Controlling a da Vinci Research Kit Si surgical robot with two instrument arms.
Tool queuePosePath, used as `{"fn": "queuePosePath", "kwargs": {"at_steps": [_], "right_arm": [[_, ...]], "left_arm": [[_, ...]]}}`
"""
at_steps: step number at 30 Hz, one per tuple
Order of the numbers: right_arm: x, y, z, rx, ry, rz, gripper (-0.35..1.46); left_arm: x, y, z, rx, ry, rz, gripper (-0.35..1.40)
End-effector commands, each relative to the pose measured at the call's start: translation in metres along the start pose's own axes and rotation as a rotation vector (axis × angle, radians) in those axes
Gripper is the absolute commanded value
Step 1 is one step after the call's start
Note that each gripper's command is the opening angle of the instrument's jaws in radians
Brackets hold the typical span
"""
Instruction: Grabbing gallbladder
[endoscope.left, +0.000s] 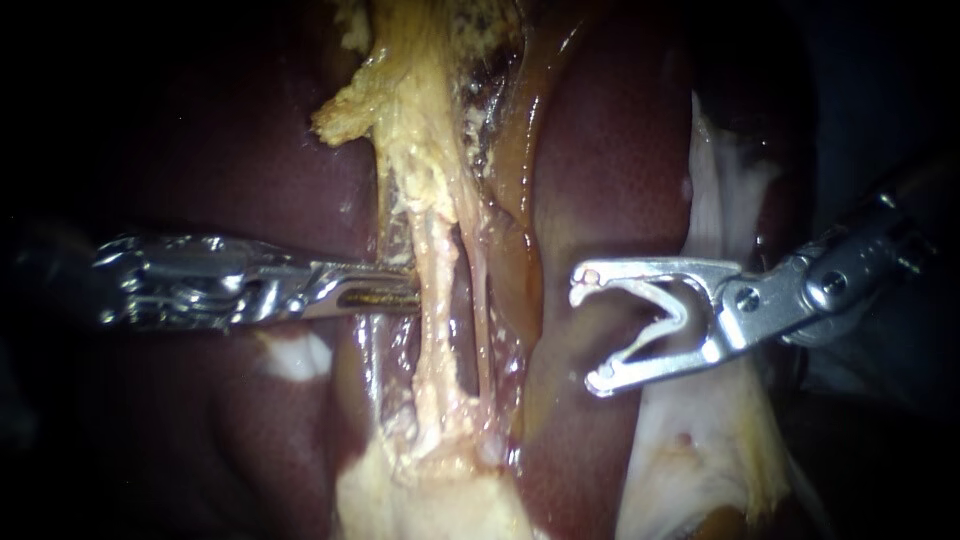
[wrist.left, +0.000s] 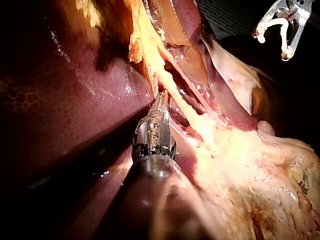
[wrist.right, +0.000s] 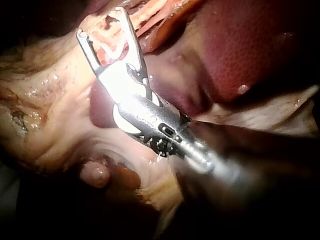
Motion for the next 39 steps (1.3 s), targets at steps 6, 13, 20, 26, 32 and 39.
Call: {"fn": "queuePosePath", "kwargs": {"at_steps": [6,13,20,26,32,39], "right_arm": [[0.0000,0.0000,-0.0001,0.000,0.000,0.000,0.45],[0.0000,0.0000,-0.0001,0.000,0.000,0.000,0.45],[0.0000,0.0000,-0.0001,0.001,0.000,0.000,0.45],[0.0000,0.0000,-0.0001,0.001,0.000,0.000,0.45],[0.0000,0.0000,-0.0002,0.001,0.000,0.000,0.45],[0.0000,0.0000,-0.0002,0.001,0.000,0.000,0.44]], "left_arm": [[0.0000,-0.0005,-0.0004,0.000,0.001,0.015,-0.35],[-0.0005,-0.0009,-0.0015,0.005,0.001,0.035,-0.35],[-0.0015,-0.0016,-0.0035,0.017,0.002,0.094,-0.10],[-0.0013,-0.0012,-0.0041,0.020,0.002,0.131,0.34],[-0.0012,-0.0008,-0.0056,0.030,-0.006,0.143,0.42],[-0.0022,-0.0003,-0.0095,0.033,-0.040,0.145,0.47]]}}
